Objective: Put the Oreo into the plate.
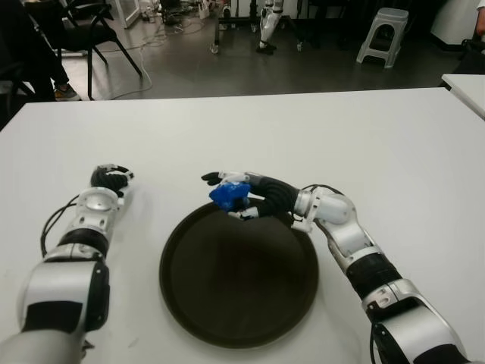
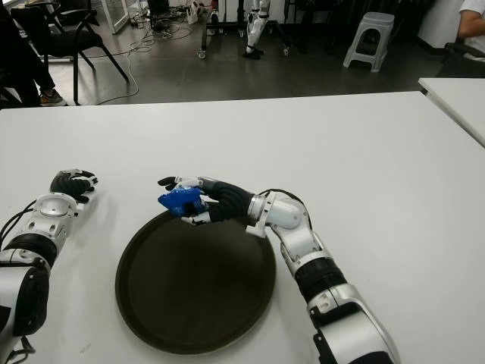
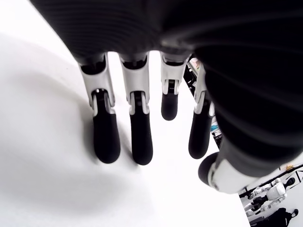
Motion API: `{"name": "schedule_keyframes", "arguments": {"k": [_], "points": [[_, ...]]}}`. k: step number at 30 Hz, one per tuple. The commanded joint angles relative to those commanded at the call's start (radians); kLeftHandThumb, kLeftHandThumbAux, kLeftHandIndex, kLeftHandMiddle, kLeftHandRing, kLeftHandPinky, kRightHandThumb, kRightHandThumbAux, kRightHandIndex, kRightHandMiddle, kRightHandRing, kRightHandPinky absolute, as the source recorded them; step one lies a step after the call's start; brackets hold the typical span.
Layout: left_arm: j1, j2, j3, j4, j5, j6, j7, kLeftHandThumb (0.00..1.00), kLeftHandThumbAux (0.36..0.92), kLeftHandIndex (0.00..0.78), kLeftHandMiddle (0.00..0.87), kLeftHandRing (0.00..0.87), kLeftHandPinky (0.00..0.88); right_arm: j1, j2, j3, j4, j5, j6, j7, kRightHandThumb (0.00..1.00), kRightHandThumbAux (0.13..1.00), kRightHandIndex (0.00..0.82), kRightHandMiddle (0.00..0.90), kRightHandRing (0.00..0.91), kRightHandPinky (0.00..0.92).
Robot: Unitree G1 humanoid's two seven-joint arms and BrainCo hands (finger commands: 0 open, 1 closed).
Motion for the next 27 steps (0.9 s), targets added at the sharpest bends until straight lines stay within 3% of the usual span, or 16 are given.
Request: {"name": "schedule_keyframes", "arguments": {"k": [11,17,18,20,23,27], "points": [[-0.002,0.0,-0.001,-0.002,0.005,0.0,-0.002,0.678,0.724,0.398,0.134,0.146,0.166,-0.002,-0.006,0.002,0.0,-0.015,0.003,-0.019,0.693,0.727,0.411,0.063,0.045,0.007],[-0.003,0.0,-0.004,-0.002,0.007,0.005,0.0,0.675,0.725,0.398,0.141,0.156,0.181,-0.005,-0.022,0.013,-0.008,-0.039,0.01,-0.026,0.686,0.73,0.401,0.059,0.073,0.079],[-0.002,0.0,-0.004,-0.002,0.007,0.005,0.001,0.675,0.725,0.398,0.143,0.159,0.185,-0.004,-0.024,0.014,-0.01,-0.044,0.011,-0.029,0.595,0.726,0.266,0.049,0.072,0.089],[-0.003,0.0,-0.005,-0.001,0.008,0.005,0.002,0.676,0.725,0.398,0.147,0.163,0.185,-0.005,-0.03,0.016,-0.013,-0.056,0.012,-0.035,0.5,0.71,0.139,0.034,0.065,0.098],[-0.003,0.0,-0.004,-0.001,0.006,0.006,0.002,0.677,0.726,0.398,0.152,0.167,0.18,-0.006,-0.036,0.018,-0.017,-0.067,0.014,-0.041,0.403,0.672,0.045,0.016,0.053,0.101],[-0.004,0.0,-0.002,0.0,0.004,0.009,0.0,0.679,0.726,0.398,0.148,0.162,0.167,0.0,-0.041,0.024,-0.037,-0.094,0.008,-0.069,0.236,0.571,0.009,0.003,0.029,0.094]]}}
